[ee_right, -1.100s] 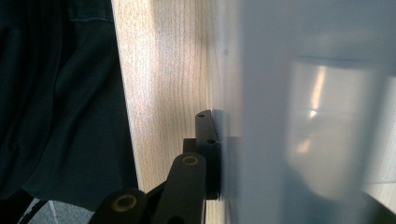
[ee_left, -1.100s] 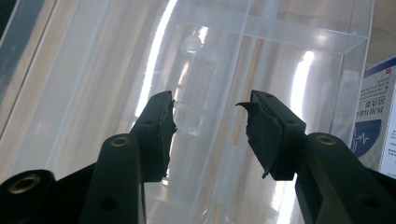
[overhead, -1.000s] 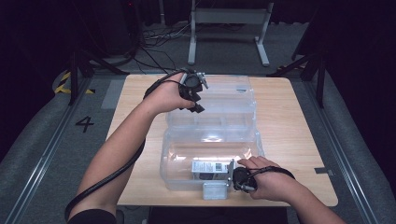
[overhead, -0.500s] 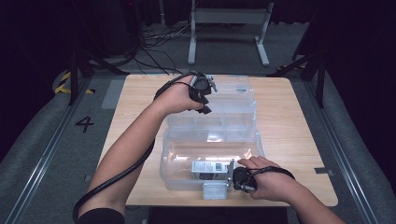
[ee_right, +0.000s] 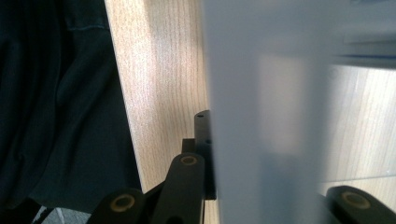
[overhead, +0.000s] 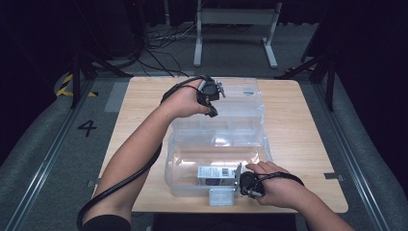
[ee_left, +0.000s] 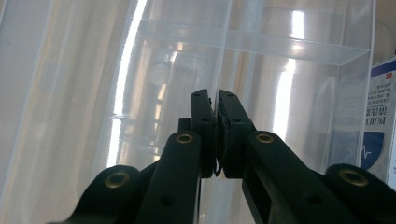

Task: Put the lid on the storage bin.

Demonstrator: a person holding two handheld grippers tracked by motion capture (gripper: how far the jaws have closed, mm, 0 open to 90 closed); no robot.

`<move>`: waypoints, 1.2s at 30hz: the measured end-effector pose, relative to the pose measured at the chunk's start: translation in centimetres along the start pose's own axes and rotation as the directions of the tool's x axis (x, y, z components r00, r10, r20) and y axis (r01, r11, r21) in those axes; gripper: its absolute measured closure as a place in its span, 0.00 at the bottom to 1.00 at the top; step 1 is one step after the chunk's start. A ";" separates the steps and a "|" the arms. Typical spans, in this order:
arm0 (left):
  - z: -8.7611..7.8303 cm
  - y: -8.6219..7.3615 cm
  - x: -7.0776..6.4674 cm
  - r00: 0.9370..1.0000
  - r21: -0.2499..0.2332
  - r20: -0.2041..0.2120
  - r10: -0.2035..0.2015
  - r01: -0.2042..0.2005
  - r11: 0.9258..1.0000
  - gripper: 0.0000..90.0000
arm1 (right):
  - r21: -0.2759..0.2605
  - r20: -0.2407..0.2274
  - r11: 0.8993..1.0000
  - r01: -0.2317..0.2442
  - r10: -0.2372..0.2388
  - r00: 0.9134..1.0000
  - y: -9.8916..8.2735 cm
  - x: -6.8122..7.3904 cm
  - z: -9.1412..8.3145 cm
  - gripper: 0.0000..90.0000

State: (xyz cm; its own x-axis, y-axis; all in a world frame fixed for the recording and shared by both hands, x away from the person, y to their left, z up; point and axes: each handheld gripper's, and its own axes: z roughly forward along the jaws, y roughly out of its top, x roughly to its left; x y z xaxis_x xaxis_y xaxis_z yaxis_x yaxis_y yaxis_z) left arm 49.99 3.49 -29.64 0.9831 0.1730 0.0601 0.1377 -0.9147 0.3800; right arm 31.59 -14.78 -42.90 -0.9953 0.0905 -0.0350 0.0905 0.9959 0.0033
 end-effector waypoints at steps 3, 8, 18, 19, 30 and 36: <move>0.0 0.0 0.1 1.000 -0.015 0.011 -0.003 0.003 1.000 0.97 | 0.000 -0.001 1.000 -0.005 0.005 1.000 0.0 0.0 0.0 0.97; -0.1 0.7 -0.6 1.000 0.011 -0.013 0.026 -0.026 1.000 0.97 | 0.008 -0.008 1.000 -0.017 0.017 1.000 0.1 -0.2 0.0 0.97; -0.8 0.9 -1.8 0.997 0.004 -0.044 0.071 -0.070 0.998 0.98 | 0.012 -0.023 0.999 -0.046 0.046 0.999 0.2 -0.3 0.0 0.97; -1.0 0.9 -2.0 0.996 0.001 -0.043 0.074 -0.074 0.997 0.98 | 0.012 -0.024 0.999 -0.048 0.048 0.999 0.2 -0.3 0.0 0.97; -2.1 0.9 -4.1 0.992 -0.015 -0.064 0.111 -0.112 0.994 0.99 | 0.008 -0.014 0.999 -0.054 0.054 0.998 0.2 -0.3 0.1 0.96; -2.4 1.0 -4.7 0.989 -0.010 -0.070 0.128 -0.129 0.992 0.99 | 0.014 -0.016 0.999 -0.051 0.051 0.999 0.2 -0.3 0.0 0.96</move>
State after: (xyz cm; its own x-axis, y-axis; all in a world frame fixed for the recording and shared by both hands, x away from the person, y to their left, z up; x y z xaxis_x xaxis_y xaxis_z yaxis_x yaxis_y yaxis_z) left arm 45.18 2.65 -27.29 0.9818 0.0795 0.1723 0.0087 -0.9257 0.3781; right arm 31.93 -14.64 -42.91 -0.9898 0.1415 -0.0186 0.1417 0.9899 -0.0087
